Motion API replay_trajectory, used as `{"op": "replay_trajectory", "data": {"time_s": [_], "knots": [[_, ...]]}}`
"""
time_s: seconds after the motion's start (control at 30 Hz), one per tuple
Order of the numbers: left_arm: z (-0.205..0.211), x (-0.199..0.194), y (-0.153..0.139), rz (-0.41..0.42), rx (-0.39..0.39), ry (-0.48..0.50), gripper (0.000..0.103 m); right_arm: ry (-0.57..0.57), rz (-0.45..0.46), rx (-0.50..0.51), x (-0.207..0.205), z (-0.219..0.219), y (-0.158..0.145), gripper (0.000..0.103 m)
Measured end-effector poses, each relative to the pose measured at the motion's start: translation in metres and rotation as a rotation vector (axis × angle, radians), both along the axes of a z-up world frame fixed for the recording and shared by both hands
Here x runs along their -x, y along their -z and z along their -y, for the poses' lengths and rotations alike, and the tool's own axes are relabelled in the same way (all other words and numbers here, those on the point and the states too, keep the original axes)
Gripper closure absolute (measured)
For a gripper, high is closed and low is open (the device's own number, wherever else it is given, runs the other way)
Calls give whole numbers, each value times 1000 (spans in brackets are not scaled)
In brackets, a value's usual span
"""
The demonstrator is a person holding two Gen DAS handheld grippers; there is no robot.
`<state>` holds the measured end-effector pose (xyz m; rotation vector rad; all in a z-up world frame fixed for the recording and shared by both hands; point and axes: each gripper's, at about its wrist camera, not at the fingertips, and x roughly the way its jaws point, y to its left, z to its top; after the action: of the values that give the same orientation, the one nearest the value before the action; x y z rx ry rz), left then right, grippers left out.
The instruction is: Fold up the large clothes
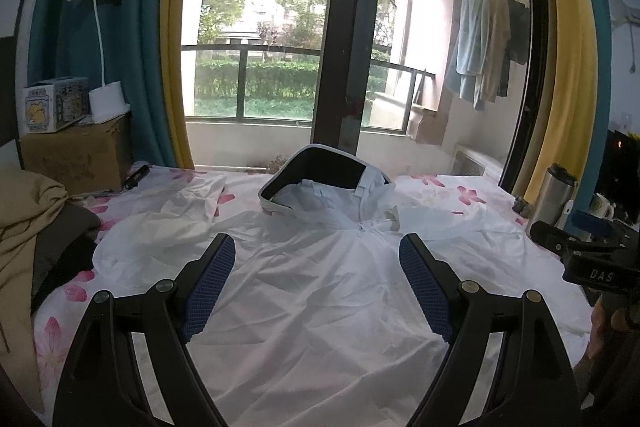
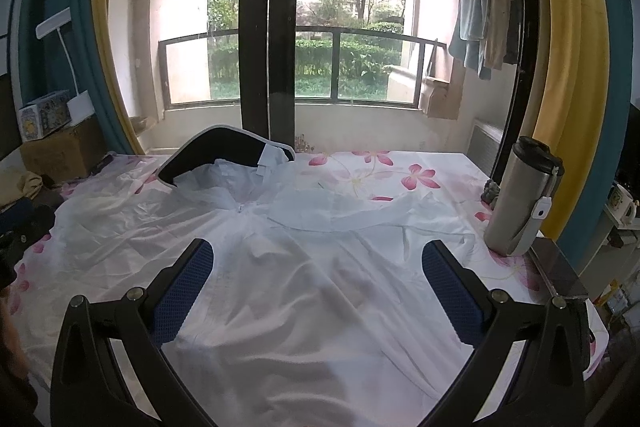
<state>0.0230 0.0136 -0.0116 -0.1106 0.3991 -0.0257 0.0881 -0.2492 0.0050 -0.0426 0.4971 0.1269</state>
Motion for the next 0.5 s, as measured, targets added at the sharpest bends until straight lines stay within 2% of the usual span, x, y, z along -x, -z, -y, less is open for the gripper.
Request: {"op": "replay_trajectory", "data": {"time_s": [0.2, 0.33, 0.5], "knots": [[-2, -12, 1, -1, -13, 21, 16, 8, -58, -26, -9, -5, 4, 0], [-6, -25, 2, 7, -24, 36, 16, 16, -65, -15, -19, -10, 7, 0], [-9, -68, 15, -33, -28, 94, 16, 40, -92, -14, -42, -15, 18, 0]]}}
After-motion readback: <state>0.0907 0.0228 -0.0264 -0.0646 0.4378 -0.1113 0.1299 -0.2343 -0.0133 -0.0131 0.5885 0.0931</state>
